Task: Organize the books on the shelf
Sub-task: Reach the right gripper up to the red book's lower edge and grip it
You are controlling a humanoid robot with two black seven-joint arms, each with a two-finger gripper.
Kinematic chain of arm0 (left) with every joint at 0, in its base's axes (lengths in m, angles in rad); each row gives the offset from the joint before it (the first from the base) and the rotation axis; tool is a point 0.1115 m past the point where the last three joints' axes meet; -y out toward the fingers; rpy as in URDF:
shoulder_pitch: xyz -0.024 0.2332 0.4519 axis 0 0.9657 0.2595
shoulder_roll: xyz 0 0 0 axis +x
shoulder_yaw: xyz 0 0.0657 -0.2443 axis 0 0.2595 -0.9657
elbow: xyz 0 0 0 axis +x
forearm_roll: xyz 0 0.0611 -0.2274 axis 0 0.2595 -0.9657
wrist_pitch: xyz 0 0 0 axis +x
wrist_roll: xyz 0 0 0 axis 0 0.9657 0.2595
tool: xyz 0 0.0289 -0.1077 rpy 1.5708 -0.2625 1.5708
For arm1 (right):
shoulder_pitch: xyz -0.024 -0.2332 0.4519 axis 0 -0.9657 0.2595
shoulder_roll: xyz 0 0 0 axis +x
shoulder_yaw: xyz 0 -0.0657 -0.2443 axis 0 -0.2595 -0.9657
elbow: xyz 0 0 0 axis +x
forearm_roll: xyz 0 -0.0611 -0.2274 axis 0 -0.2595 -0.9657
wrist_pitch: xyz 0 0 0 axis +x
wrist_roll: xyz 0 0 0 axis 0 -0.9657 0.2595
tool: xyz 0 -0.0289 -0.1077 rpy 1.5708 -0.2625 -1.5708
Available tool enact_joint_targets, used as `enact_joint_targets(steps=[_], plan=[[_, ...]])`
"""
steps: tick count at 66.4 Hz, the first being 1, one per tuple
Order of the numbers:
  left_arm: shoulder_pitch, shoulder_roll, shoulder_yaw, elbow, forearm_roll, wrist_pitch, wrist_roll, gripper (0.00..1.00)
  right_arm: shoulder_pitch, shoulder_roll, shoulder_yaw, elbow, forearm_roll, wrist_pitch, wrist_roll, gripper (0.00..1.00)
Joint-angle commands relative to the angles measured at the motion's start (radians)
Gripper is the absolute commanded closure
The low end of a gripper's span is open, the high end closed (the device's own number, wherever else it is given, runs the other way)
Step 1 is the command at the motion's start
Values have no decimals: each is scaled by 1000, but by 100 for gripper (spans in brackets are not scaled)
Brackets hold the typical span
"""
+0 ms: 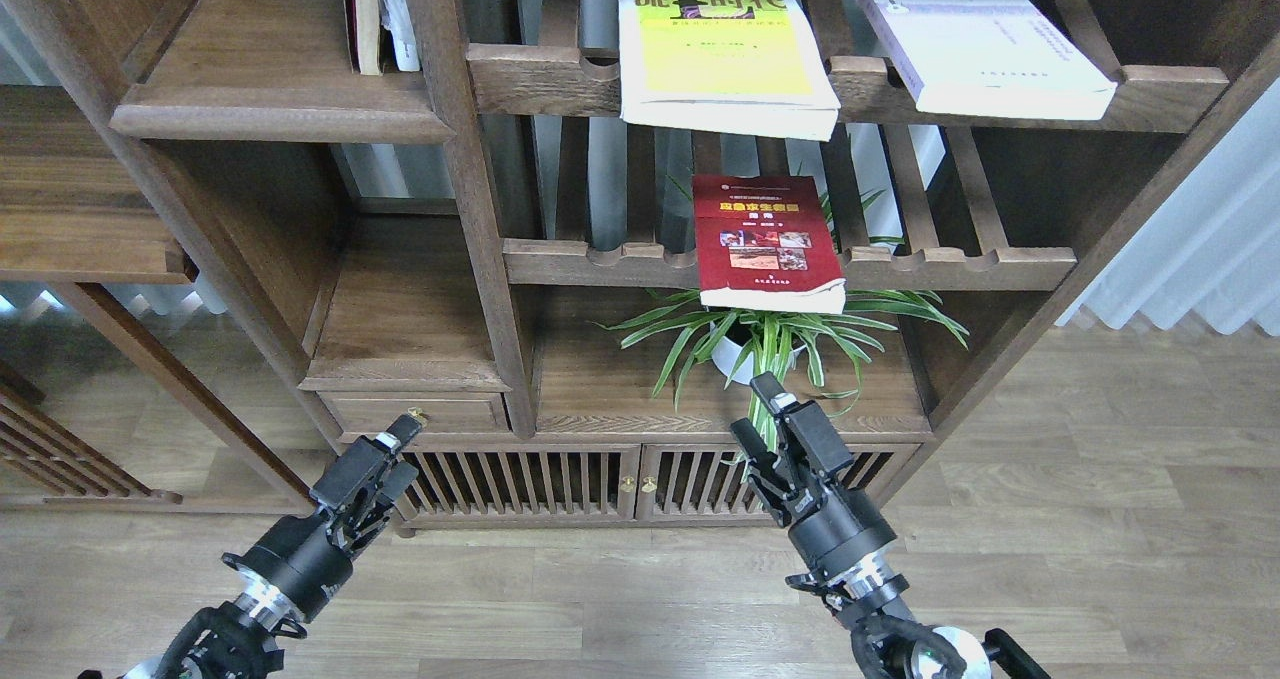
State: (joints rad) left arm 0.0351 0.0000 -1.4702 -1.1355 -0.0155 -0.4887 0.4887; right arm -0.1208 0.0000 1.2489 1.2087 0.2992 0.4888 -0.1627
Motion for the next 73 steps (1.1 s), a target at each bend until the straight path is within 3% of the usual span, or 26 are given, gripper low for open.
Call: enact_joint_targets(steps=[1, 23, 73], plan=[[0, 0, -16, -1, 0, 0, 0, 0, 1, 0, 0, 0, 1, 0, 2, 1], [5, 17, -33, -1, -1, 0, 0, 0, 73, 0, -14, -50, 1, -111, 68, 1], [31, 45, -117, -3, -1, 0, 0, 0, 271, 0, -83, -190, 90, -202, 74, 1]])
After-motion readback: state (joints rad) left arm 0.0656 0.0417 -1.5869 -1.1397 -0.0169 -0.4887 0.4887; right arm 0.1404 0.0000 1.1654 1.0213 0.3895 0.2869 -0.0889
